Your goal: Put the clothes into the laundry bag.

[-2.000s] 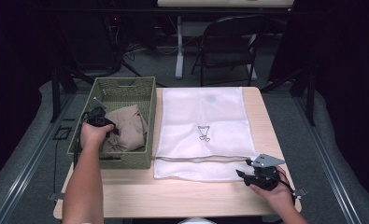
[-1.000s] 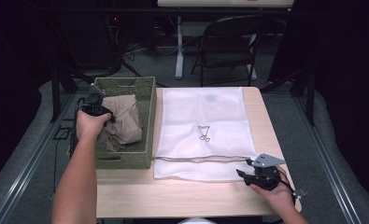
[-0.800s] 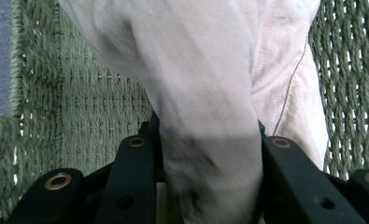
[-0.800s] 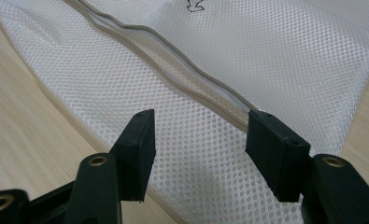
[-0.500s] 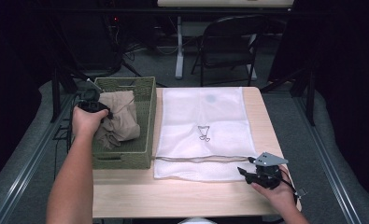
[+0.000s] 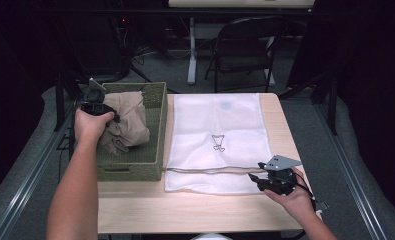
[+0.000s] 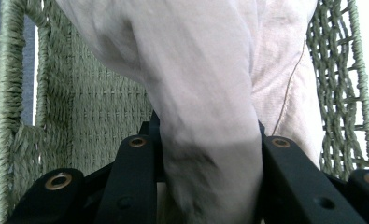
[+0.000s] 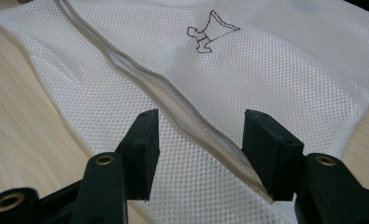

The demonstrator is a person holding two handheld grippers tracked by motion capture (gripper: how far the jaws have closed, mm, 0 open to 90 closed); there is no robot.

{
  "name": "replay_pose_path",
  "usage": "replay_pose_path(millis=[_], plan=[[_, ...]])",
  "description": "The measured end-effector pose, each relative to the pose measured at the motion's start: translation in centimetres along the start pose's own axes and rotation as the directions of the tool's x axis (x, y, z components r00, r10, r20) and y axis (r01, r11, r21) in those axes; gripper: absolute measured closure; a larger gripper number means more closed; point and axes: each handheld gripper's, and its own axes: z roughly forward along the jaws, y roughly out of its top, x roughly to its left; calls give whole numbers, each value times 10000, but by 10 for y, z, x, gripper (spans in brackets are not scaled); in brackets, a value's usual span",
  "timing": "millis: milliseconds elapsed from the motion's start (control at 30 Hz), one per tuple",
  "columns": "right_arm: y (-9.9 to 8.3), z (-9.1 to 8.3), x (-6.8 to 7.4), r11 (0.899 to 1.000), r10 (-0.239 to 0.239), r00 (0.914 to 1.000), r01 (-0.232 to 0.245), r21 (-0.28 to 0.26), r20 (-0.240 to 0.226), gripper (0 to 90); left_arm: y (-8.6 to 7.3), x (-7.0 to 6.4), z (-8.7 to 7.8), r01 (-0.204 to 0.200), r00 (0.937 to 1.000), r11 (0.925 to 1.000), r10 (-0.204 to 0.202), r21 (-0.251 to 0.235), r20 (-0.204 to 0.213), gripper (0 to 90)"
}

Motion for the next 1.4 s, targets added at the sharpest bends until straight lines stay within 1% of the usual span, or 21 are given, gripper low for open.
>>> replay_pose_path(millis=[67,100,200,267,333,467,500,600,700,800,833,867,900,933,967,1100,1133,1233,1267,1367,1400], plan=[[4,2,-2,10000,-42,9999,43,-53,92,463,0,-1,-2,50,10000,10000,-49,-82,10,681],[8,3,-4,10000,0,9999,2,-87,144,465,1,-1,-3,-8,10000,10000,8,-87,-28,681],[11,6,-7,9999,64,10000,-63,-133,77,480,1,-2,-5,15,10000,9999,-15,-123,-3,681],[14,9,-10,9998,186,9997,-187,-64,-156,490,1,-1,-6,22,10000,9999,-22,-138,53,681],[16,11,-12,9997,203,9997,-205,-108,-164,502,1,-1,-6,13,10000,9999,-12,-134,49,681],[22,15,-14,9999,38,9999,-39,-98,-137,520,2,0,-7,5,10000,9999,-5,-111,-13,682],[27,17,-14,9999,-43,9998,41,-118,-199,530,2,0,-8,-9,10000,9999,9,-134,-14,682],[31,20,-15,9998,-127,9995,122,-167,-292,536,3,-1,-10,-4,10000,9998,4,-174,3,682],[42,26,-16,9993,-220,9993,211,-295,-306,532,3,-4,-12,-118,9999,9998,118,-184,11,682],[47,30,-16,9992,-147,9991,132,-377,-394,534,4,-7,-16,-255,9997,9994,255,-248,-12,682],[51,33,-16,9990,-201,9992,187,-408,-341,543,4,-10,-19,-318,9995,9991,318,-286,-21,682],[51,33,-16,9990,-201,9992,187,-408,-341,543,4,-10,-19,-318,9995,9991,318,-286,-21,682],[55,35,-15,9983,-289,9992,274,-522,-270,572,5,-11,-21,-368,9993,9988,369,-332,19,682],[55,35,-15,9983,-289,9992,274,-522,-270,572,5,-11,-21,-368,9993,9988,369,-332,19,682],[58,39,-15,9981,-268,9989,246,-566,-389,591,5,-14,-24,-411,9992,9985,411,-368,1,682],[60,45,-16,9982,-170,9983,137,-584,-559,598,5,-17,-28,-497,9988,9980,496,-397,-32,682],[60,48,-16,9981,5,9977,-47,-619,-673,606,6,-19,-31,-562,9984,9974,561,-442,-37,683],[58,51,-16,9985,25,9967,-70,-551,-807,624,6,-22,-34,-629,9980,9970,626,-459,-70,683],[58,51,-16,9987,-14,9966,-27,-504,-827,635,6,-23,-36,-683,9976,9965,680,-483,-84,683],[57,52,-13,9990,-394,9967,379,-228,-709,663,6,-25,-42,-747,9972,9956,744,-558,-66,683],[57,52,-13,9990,-394,9967,379,-228,-709,663,6,-26,-44,-750,9972,9955,748,-586,-66,683]])
